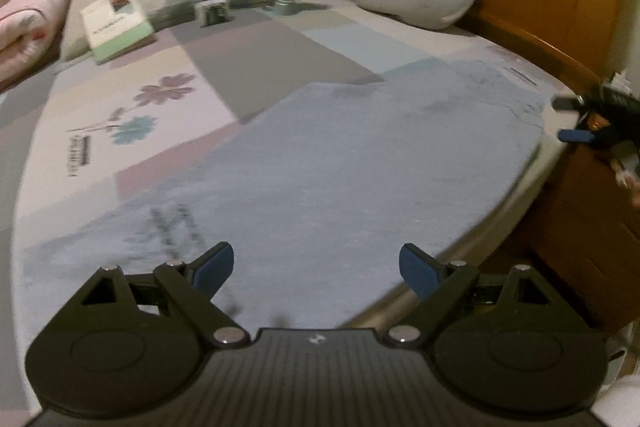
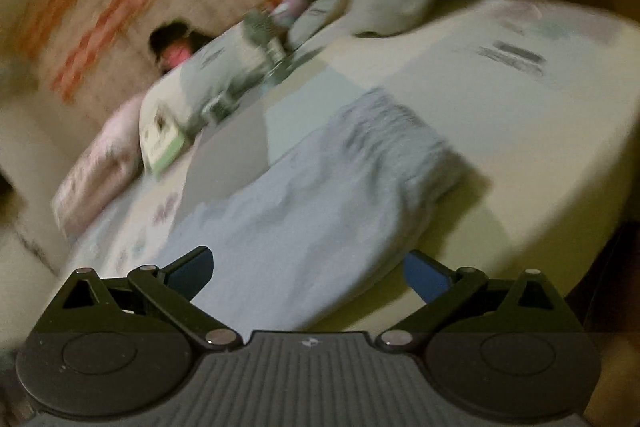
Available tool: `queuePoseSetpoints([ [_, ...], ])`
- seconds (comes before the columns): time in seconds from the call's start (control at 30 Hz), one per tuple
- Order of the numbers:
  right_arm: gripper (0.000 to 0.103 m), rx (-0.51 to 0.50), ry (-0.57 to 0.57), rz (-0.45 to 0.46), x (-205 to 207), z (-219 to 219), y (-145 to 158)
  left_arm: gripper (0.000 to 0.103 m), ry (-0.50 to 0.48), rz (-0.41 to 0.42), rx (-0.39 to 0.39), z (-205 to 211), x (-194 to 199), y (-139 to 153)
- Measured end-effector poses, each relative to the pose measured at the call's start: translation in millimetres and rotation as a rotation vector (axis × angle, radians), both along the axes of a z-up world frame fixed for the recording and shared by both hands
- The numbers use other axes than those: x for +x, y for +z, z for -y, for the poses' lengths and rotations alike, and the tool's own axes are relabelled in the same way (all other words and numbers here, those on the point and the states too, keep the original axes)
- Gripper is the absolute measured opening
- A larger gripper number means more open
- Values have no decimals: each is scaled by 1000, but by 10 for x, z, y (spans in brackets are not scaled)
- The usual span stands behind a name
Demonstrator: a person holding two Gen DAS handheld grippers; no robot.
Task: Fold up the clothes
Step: 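Roll the right gripper and close it on the grey elastic cuffs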
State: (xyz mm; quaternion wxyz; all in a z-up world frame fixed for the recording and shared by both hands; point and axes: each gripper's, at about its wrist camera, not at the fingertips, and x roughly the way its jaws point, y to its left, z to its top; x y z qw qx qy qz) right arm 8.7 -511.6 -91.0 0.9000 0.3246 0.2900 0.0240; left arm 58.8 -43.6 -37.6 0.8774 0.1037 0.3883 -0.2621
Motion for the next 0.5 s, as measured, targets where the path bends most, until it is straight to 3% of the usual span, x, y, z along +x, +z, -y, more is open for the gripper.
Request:
queuePoseSetpoints([
  [0.2,103,131,-43,-22,228,379,-188,90,3,-77,-93,106,-121,-237],
  [0.33,103,136,-63,-32,360,389,-269,90,35,-89,-69,92,-134,-303],
  [0.5,103,144,-86,-43,522,400,-369,90,51,-98,-97,55,-135,-314],
])
